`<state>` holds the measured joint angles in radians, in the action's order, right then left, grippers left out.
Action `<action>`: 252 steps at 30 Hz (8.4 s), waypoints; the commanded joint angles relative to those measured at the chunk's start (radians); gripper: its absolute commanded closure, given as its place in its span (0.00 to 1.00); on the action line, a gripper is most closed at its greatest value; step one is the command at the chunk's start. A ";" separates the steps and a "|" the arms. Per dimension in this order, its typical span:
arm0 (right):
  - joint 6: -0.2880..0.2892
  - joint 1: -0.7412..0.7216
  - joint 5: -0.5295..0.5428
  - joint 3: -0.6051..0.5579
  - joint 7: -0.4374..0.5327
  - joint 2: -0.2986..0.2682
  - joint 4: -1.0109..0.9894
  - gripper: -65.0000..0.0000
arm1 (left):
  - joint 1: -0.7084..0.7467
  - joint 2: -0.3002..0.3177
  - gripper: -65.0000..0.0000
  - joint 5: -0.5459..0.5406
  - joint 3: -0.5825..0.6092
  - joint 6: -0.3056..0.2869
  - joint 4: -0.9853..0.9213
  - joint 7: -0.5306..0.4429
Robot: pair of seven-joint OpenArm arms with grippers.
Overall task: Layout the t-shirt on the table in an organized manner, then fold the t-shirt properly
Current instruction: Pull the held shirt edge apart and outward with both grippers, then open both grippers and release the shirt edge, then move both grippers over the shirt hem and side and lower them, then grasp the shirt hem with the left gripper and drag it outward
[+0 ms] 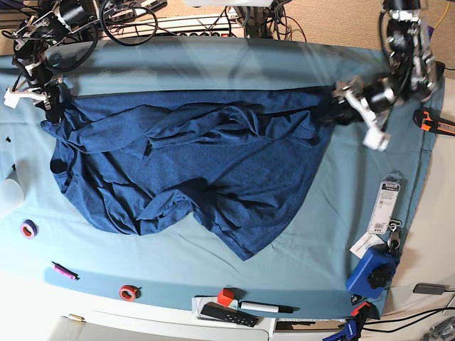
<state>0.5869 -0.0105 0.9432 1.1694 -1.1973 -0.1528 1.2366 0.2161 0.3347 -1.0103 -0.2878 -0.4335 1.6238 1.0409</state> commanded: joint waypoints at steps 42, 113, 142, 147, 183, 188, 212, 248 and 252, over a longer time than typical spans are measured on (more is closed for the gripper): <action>0.017 0.166 0.148 -0.003 -0.199 -0.267 -0.005 1.00 | -0.029 0.254 1.00 -0.016 0.128 -0.035 -0.014 0.121; 0.111 0.167 0.407 0.044 -0.199 -0.365 0.261 0.64 | -0.044 0.311 0.52 -0.217 -0.216 -0.222 -0.014 0.034; 0.111 -0.040 0.260 -0.712 -0.199 -0.105 0.261 0.64 | -1.047 -0.352 0.53 0.534 0.779 -0.108 -0.831 -0.381; 0.111 -0.040 0.260 -0.711 -0.199 -0.105 0.261 0.64 | -1.077 -0.455 0.60 0.612 0.779 -0.108 -0.866 -0.441; 0.111 -0.039 0.260 -0.711 -0.199 -0.105 0.261 0.64 | -1.070 -0.492 0.95 0.779 0.797 -0.011 -0.964 -0.652; 0.111 -0.039 0.260 -0.711 -0.199 -0.105 0.261 0.64 | -1.078 -0.492 0.66 0.783 0.797 -0.011 -0.964 -0.667; 0.111 -0.039 0.260 -0.711 -0.199 -0.105 0.261 0.64 | -0.975 -0.492 0.61 0.966 0.797 0.169 -0.972 -0.832; 0.111 -0.039 0.260 -0.711 -0.199 -0.105 0.261 0.64 | -1.130 -0.492 1.00 0.912 0.797 0.158 -1.082 -0.987; 0.111 -0.039 0.260 -0.711 -0.199 -0.105 0.261 0.64 | -1.162 -0.492 1.00 0.885 0.797 0.145 -1.082 -0.987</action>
<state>0.6964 -0.0353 1.1759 0.4549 -1.4139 -0.2436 1.4811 -0.8986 -0.1322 -0.1154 0.5106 -0.2924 0.5240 0.0845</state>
